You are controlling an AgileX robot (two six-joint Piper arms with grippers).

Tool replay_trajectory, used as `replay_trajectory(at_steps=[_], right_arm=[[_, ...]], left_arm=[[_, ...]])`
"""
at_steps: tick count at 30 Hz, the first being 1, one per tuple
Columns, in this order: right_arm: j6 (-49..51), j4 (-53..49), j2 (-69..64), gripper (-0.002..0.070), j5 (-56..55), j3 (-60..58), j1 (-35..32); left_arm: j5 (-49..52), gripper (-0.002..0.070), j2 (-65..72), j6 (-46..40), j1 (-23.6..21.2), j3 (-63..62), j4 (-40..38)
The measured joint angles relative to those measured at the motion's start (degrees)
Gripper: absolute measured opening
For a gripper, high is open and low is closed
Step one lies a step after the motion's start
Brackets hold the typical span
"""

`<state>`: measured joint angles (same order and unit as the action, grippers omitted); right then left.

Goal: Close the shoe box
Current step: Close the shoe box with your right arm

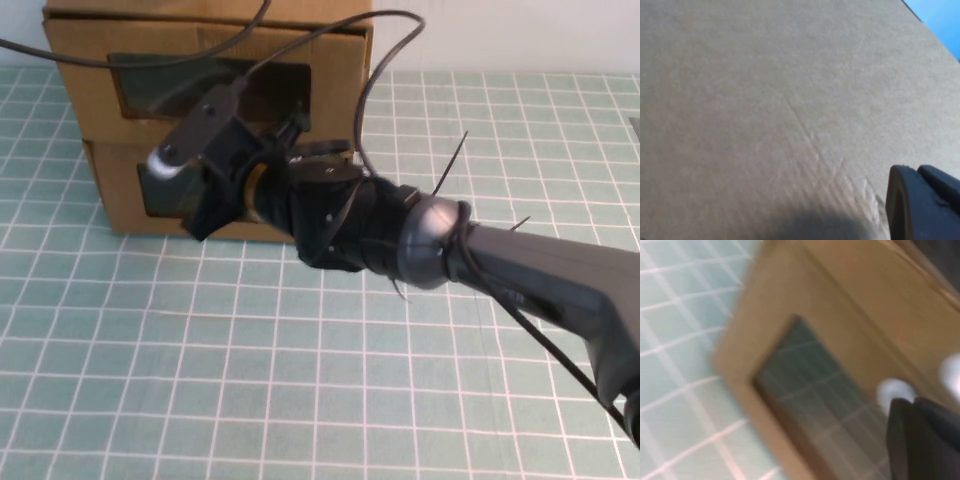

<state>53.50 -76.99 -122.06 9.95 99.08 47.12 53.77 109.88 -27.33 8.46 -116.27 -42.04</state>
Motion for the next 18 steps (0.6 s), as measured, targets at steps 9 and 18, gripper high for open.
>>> replay_trajectory(at_steps=[9,18], right_arm=[[1.75,0.05,-0.81,-0.0015,-0.96,2.27,-2.43],[0.66,4.01,2.79,-0.0015,-1.43,-1.78,-2.29]], left_arm=[[0.03,-0.0005,0.00,-0.09,0.00,0.00,0.04],[1.90,-0.0005,-2.43,-0.30,0.00,0.00,1.42]])
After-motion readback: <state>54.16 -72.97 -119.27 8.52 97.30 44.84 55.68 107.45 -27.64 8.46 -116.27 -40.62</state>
